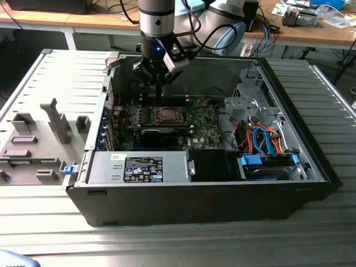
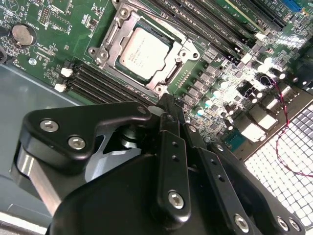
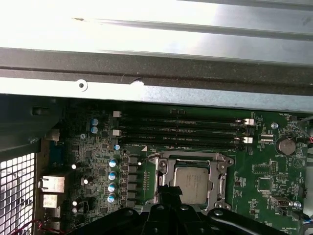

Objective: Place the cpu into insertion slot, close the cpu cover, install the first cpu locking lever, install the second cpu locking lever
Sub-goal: 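Install the first cpu locking lever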

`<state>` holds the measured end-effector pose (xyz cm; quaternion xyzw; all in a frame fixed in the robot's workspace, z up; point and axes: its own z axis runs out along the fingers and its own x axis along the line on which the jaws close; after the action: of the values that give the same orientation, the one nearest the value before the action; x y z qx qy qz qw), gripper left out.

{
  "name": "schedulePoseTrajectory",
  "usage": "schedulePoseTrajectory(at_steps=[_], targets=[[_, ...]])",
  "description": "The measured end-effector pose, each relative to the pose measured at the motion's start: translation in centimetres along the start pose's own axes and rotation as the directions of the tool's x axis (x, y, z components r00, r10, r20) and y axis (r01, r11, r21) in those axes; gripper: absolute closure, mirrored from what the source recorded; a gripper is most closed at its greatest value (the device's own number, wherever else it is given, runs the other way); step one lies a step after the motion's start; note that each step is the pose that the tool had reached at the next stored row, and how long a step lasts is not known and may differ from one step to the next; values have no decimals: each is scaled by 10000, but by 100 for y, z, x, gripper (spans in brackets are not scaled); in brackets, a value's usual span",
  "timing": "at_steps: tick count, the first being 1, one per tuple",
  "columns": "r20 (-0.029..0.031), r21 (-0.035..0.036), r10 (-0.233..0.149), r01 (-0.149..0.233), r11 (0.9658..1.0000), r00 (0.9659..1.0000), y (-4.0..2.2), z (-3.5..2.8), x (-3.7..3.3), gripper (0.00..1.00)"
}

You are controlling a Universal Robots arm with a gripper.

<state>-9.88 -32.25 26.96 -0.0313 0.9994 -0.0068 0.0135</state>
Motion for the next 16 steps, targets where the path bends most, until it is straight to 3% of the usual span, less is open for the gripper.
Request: schedulePoseTrajectory(at_steps=[16], targets=[[0,0,0,0,10000,10000,6,-2,103,89]])
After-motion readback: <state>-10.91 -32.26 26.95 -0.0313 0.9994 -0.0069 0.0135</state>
